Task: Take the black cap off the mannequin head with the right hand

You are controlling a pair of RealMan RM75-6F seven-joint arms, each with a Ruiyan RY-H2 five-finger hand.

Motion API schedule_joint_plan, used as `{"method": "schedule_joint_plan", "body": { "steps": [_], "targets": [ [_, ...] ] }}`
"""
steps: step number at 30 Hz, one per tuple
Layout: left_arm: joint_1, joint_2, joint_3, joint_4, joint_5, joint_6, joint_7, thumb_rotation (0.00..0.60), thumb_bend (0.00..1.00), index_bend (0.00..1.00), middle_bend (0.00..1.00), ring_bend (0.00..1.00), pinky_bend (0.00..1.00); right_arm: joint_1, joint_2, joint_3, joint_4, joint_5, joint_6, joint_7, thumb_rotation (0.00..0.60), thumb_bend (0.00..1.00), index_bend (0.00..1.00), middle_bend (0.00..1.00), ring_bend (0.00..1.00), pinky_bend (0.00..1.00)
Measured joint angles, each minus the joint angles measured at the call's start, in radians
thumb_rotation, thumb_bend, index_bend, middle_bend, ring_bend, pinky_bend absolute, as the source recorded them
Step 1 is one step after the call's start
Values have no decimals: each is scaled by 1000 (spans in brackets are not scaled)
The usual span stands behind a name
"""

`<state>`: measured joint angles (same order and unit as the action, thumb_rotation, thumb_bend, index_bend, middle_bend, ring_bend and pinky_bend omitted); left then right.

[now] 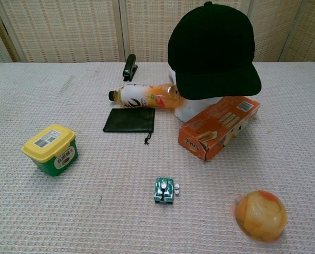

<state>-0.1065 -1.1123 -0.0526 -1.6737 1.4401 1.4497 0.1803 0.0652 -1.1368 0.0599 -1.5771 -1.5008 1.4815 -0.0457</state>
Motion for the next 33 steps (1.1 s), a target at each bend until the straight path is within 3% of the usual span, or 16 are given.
{"method": "schedule_joint_plan", "body": {
  "steps": [9, 12, 18, 24, 28, 33],
  "targets": [
    [4, -30, -3, 38, 20, 30, -11, 600, 112, 170, 168, 159, 144, -6, -23, 5, 24, -16, 33, 20, 600, 8, 152, 329, 292, 338],
    [6, -29, -2, 36, 21, 33, -14, 600, 111, 170, 168, 159, 143, -7, -33, 6, 35, -24, 42, 32, 600, 10, 204, 374, 345, 380],
    [4, -22, 2, 23, 19, 22, -8, 600, 112, 170, 168, 156, 144, 7, -75, 27, 69, -48, 74, 32, 600, 25, 316, 603, 620, 661],
    [7, -12, 3, 13, 19, 26, -14, 600, 112, 170, 168, 156, 144, 66, -130, 55, 114, -111, 90, 8, 600, 25, 364, 794, 848, 907],
    [11, -4, 5, 7, 21, 29, -22, 600, 112, 170, 168, 156, 144, 126, -167, 70, 133, -144, 63, -6, 600, 25, 385, 862, 926, 990],
    [17, 3, 7, 2, 21, 34, -36, 600, 112, 170, 167, 156, 144, 200, -242, 95, 170, -175, 38, -13, 600, 25, 414, 919, 989, 1000]
  ]
}}
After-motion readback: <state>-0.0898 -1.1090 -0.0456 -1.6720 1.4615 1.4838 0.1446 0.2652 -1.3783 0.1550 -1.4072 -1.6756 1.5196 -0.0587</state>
